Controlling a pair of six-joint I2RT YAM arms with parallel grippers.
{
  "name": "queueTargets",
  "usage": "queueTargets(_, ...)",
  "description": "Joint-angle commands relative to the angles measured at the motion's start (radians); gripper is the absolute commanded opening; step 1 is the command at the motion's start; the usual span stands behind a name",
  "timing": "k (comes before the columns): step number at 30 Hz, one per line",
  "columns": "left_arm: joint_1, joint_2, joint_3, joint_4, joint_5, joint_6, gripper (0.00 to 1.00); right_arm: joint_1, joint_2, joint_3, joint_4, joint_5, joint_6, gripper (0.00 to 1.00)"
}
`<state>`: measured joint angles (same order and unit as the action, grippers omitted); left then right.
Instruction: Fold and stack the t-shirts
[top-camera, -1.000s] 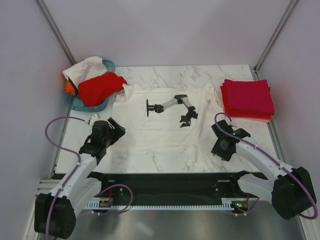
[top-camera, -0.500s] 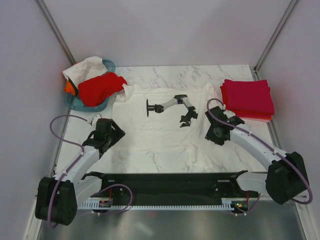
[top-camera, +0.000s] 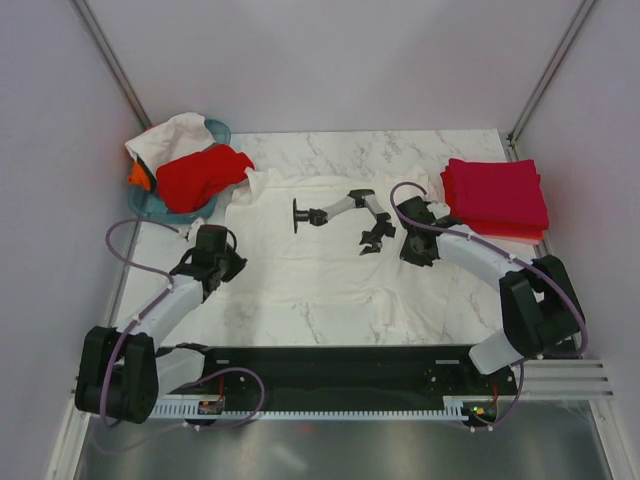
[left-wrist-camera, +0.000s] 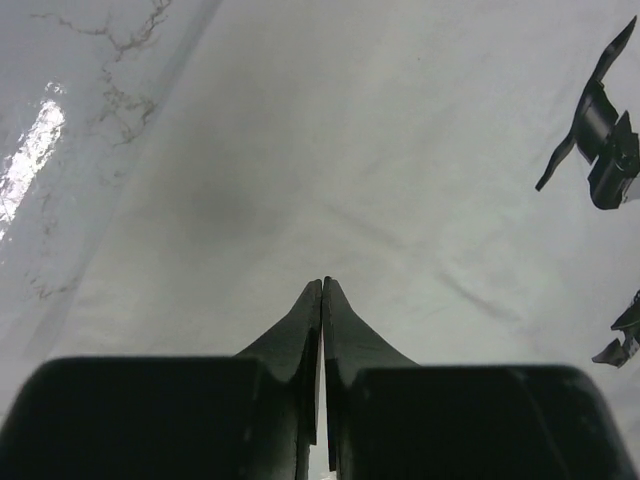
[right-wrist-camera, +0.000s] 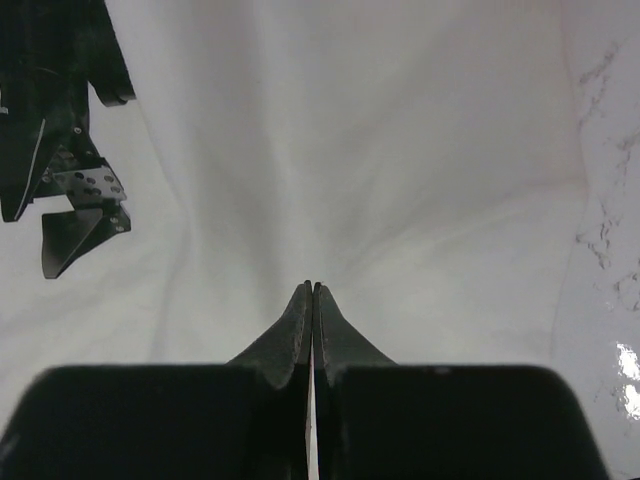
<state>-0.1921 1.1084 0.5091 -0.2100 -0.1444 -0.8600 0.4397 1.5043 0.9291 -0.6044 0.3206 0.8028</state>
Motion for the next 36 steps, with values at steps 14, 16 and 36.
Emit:
queueTargets(14, -0.003, 0.402, 0.206, 0.067, 0.037, -0.053, 0.02, -0.113, 0.192, 0.071, 0.202, -0.034, -0.071, 0.00)
queueTargets(16, -0.003, 0.439, 0.230, 0.069, 0.040, -0.054, 0.02, -0.128, 0.203, 0.068, 0.219, -0.046, -0.068, 0.00)
queueTargets(36, -0.009, 0.696, 0.540, 0.011, -0.004, -0.094, 0.02, -0.213, 0.470, 0.346, 0.250, -0.061, -0.059, 0.00)
